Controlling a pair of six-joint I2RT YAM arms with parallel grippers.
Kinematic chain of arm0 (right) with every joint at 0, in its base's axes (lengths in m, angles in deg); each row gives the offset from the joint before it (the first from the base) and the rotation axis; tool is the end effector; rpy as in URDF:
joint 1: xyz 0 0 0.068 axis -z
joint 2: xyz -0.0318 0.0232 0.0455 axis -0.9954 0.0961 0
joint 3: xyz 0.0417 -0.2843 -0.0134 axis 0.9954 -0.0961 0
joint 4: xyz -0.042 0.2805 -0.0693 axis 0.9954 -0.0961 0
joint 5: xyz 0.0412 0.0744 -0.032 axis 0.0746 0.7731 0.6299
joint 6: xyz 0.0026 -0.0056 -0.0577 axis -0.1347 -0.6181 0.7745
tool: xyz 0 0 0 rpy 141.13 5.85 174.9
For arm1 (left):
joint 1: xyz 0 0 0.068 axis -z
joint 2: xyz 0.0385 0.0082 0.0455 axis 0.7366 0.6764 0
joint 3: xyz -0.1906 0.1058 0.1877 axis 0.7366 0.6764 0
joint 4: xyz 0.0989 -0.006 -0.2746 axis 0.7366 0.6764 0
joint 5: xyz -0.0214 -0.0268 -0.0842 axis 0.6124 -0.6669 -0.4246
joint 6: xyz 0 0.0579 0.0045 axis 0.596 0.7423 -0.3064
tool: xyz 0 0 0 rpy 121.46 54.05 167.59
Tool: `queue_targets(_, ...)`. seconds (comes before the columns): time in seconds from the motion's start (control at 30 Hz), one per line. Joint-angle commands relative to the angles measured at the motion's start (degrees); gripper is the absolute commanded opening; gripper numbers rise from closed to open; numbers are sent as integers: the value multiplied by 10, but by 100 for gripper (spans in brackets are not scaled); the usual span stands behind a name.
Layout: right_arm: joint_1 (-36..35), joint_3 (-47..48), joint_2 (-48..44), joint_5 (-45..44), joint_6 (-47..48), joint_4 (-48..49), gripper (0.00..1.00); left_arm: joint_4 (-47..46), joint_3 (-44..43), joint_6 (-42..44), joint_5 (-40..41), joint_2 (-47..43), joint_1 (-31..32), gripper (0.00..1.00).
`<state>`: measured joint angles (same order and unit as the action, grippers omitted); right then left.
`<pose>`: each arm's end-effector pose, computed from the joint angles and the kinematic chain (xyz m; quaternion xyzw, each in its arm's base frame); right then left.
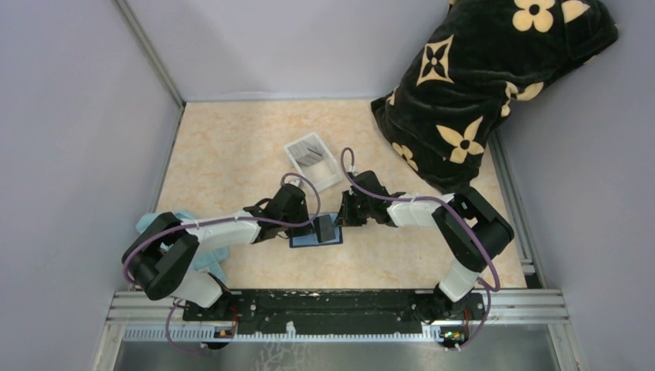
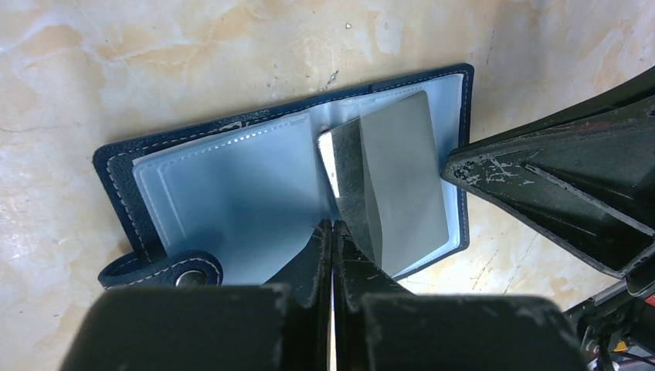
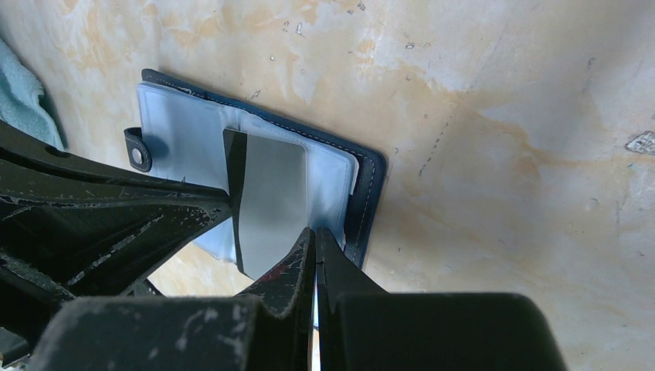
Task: Put the credit cards into the card holder
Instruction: Insert the credit card into the card holder.
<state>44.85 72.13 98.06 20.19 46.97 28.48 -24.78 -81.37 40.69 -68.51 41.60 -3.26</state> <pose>0.2536 0.2248 0.1237 -0.0540 0.9256 0.3229 0.1901 0.2116 -0.2039 0.1365 -0.0040 0.9413 -0.2247 0.2519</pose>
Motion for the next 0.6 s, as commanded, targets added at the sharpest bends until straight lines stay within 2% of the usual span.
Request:
queue_targets(0.0,-3,-27,5,-43,26,-54,0,-1,-15,5,11,19,6,0)
queue_targets(0.57,-3,-13,-31,-80,64,-95,0,-24,-39,-2,21,38,9,0)
